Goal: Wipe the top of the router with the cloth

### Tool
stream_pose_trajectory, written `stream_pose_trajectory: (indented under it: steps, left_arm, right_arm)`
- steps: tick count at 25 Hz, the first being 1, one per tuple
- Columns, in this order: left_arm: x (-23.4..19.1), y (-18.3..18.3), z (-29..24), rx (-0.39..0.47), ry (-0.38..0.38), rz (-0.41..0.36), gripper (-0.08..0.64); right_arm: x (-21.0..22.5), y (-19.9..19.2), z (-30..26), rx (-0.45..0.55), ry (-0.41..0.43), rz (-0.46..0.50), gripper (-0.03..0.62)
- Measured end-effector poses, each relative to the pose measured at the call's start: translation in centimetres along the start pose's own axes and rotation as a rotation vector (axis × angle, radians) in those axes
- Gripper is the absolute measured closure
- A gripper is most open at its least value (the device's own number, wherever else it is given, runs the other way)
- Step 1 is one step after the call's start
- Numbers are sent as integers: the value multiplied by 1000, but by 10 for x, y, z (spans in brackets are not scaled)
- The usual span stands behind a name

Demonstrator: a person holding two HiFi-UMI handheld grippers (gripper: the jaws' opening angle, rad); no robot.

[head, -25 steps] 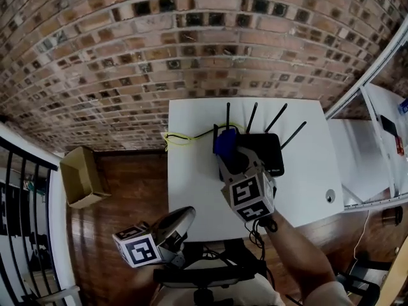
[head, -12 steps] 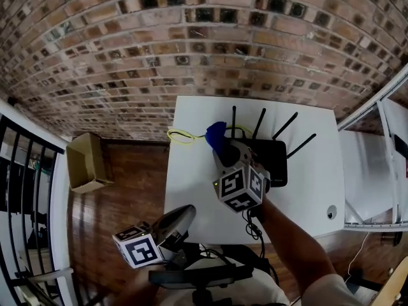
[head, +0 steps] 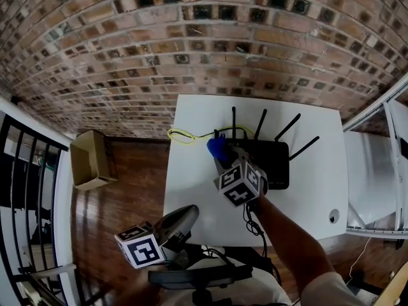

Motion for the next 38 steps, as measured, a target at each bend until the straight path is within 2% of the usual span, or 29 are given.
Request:
stream_pose_trajectory:
  steps: [8,13,16,22,28,30,36,38]
  left_arm:
    - [3,-2,-2,-19,3,-4,541]
    - [8,-2,-2,-25,3,-11,541]
    - [11,-2,-3,-31,-1,-21,541]
    - [16,0,0,-39,-17,-37,541]
    - [20,4,0,-50,-6,-64,541]
    - [23,5,-3,-42,-30,-61,541]
    - [26,6,-3,-31,-33,-63,541]
    - [26,6,-2,-23,-31,-59,541]
  right_arm:
    - [-3,-18,-16,-110,75,-27,487]
    - [-6,-37,-24,-217,128,-36,486]
    - [-6,-42,-22,-229,135,-45,486]
    - [1,-27,14,-128,143,-23,486]
    - [31,2,60,-22,103,31,486]
    - [41,12,68,10,78,48,486]
    - [58,47,68,70,23,180,486]
    - [63,57,64,82,18,197,487]
Point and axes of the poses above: the fingertips, and each gripper's own axes: z backward along the fingers, x to its right, y out of its top, the point moved 2 cm from there along z, backward along the fingers, and after that the axes turned 4 degrees about -x, right-handed, at the moved point
